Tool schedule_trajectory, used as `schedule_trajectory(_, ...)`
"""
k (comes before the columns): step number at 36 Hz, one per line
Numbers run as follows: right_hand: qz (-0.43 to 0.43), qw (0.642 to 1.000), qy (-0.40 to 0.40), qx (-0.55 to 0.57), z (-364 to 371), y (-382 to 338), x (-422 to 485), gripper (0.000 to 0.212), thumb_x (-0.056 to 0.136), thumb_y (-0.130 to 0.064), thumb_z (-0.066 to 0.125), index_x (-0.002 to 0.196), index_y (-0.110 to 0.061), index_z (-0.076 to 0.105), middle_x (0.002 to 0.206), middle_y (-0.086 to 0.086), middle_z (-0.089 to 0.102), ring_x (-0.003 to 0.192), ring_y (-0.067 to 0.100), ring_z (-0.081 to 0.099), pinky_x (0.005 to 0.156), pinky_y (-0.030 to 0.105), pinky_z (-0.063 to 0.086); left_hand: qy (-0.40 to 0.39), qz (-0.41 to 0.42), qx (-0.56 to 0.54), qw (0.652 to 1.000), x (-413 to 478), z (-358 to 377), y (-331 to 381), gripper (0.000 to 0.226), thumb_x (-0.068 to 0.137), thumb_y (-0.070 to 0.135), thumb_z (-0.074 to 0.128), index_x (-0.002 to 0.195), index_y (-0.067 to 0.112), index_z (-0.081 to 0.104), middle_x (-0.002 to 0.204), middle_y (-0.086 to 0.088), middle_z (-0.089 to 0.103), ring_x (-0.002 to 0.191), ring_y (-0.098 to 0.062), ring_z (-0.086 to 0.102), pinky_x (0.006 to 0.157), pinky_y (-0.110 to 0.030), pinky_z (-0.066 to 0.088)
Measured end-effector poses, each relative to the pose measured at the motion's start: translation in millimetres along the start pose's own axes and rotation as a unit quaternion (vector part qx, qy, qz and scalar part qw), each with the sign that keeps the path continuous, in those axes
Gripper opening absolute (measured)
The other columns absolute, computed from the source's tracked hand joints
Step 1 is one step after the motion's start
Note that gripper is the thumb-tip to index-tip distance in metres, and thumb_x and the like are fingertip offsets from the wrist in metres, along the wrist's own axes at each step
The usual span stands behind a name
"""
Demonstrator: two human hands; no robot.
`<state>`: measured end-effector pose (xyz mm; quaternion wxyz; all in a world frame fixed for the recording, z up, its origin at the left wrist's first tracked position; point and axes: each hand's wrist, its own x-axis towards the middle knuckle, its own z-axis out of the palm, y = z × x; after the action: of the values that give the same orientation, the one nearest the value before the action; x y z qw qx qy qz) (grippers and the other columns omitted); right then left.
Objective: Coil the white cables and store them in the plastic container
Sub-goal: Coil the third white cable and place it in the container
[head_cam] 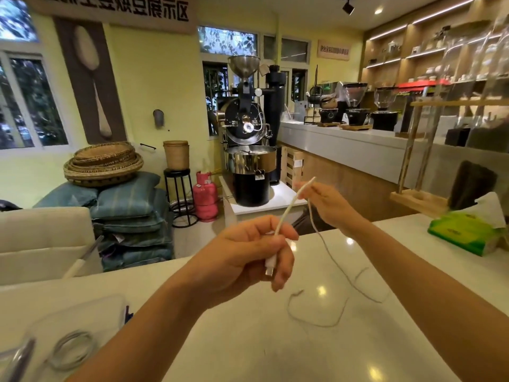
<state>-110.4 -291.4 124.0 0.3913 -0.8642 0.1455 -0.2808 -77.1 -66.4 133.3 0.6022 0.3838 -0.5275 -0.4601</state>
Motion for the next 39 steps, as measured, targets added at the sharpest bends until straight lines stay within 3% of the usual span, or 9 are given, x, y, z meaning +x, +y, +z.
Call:
schedule_trajectory(3, -0.012, 0.996, -0.049, 0.074, 35, -16, -10, 0.032, 0.096, -0.023, 0.035, 0.113, -0.004, 0.055, 0.092, 0.001, 0.060, 0.098, 0.022, 0.057, 0.090, 0.034, 0.046, -0.015, 0.028, -0.009, 0.999, -2, 5, 10, 0.019, 0.082, 0.007, 0.049, 0.100, 0.010, 0.055, 0.073, -0.003, 0.071, 0.065, -0.013, 0.068, 0.062, -0.020, 0.056)
schedule_trajectory(7, -0.020, 0.961, -0.132, 0.243, 84, -33, -38, 0.026, 0.093, -0.002, 0.036, 0.110, -0.010, 0.053, 0.075, -0.008, 0.050, 0.057, -0.008, 0.060, 0.053, 0.006, 0.048, 0.081, 0.077, 0.027, 0.993, 1, 3, 22, 0.018, 0.078, 0.000, 0.051, 0.091, 0.010, 0.058, 0.076, -0.004, 0.073, 0.069, -0.012, 0.070, 0.062, -0.019, 0.057)
schedule_trajectory(12, 0.062, 0.928, -0.246, 0.272, 132, -37, -64, 0.016, 0.094, -0.028, 0.041, 0.096, -0.012, 0.044, 0.065, 0.000, 0.070, 0.054, 0.010, 0.063, 0.053, 0.020, 0.053, 0.236, 0.100, 0.188, 0.948, 4, -33, 25, 0.028, 0.086, -0.010, 0.040, 0.087, 0.013, 0.055, 0.080, 0.003, 0.074, 0.083, -0.011, 0.070, 0.073, -0.021, 0.057)
schedule_trajectory(20, 0.054, 0.937, -0.301, 0.167, 123, -63, -84, 0.018, 0.093, -0.027, 0.044, 0.080, -0.023, 0.056, 0.054, -0.006, 0.053, 0.036, 0.001, 0.040, 0.041, 0.013, 0.034, 0.335, 0.063, 0.413, 0.845, -17, -94, 16, 0.033, 0.089, -0.008, 0.039, 0.079, 0.022, 0.047, 0.102, 0.003, 0.061, 0.105, -0.013, 0.057, 0.089, -0.024, 0.048)
schedule_trajectory(23, 0.015, 0.946, -0.310, 0.096, 110, -73, -84, 0.021, 0.092, -0.028, 0.046, 0.075, -0.030, 0.058, 0.056, -0.011, 0.050, 0.037, -0.003, 0.043, 0.041, 0.007, 0.034, 0.331, 0.030, 0.483, 0.810, -26, -102, 13, 0.017, 0.092, -0.002, 0.037, 0.088, 0.009, 0.049, 0.118, -0.013, 0.059, 0.110, -0.012, 0.052, 0.096, -0.021, 0.041)
schedule_trajectory(26, -0.046, 0.950, -0.307, 0.034, 90, -87, -81, 0.023, 0.090, -0.028, 0.049, 0.070, -0.033, 0.059, 0.061, -0.016, 0.052, 0.049, -0.016, 0.050, 0.045, 0.000, 0.035, 0.323, -0.005, 0.534, 0.782, -35, -107, 4, 0.019, 0.094, 0.002, 0.034, 0.100, -0.003, 0.051, 0.112, -0.017, 0.061, 0.107, -0.021, 0.058, 0.090, -0.018, 0.044)
schedule_trajectory(30, -0.106, 0.955, -0.276, 0.008, 63, -104, -66, 0.023, 0.089, -0.023, 0.049, 0.071, -0.028, 0.061, 0.054, -0.014, 0.051, 0.050, -0.009, 0.048, 0.047, 0.005, 0.037, 0.292, -0.045, 0.482, 0.825, -46, -94, -7, 0.018, 0.093, 0.003, 0.036, 0.097, 0.000, 0.054, 0.083, 0.000, 0.061, 0.071, 0.007, 0.059, 0.061, -0.003, 0.043)
schedule_trajectory(34, -0.148, 0.959, -0.241, -0.003, 49, -115, -47, 0.021, 0.087, -0.019, 0.051, 0.071, -0.023, 0.062, 0.064, -0.002, 0.055, 0.061, 0.012, 0.048, 0.053, 0.008, 0.039, 0.243, -0.067, 0.406, 0.879, -51, -72, -22, 0.021, 0.095, 0.012, 0.032, 0.086, 0.019, 0.050, 0.080, 0.007, 0.063, 0.070, -0.002, 0.064, 0.061, -0.011, 0.047)
schedule_trajectory(39, -0.174, 0.967, -0.184, 0.027, 37, -114, -22, 0.019, 0.086, -0.016, 0.053, 0.071, -0.023, 0.062, 0.074, 0.016, 0.063, 0.067, 0.021, 0.054, 0.058, 0.016, 0.042, 0.219, -0.004, 0.284, 0.933, -58, -45, -23, 0.027, 0.097, 0.014, 0.026, 0.085, 0.018, 0.049, 0.069, 0.006, 0.070, 0.062, -0.008, 0.066, 0.059, -0.014, 0.048)
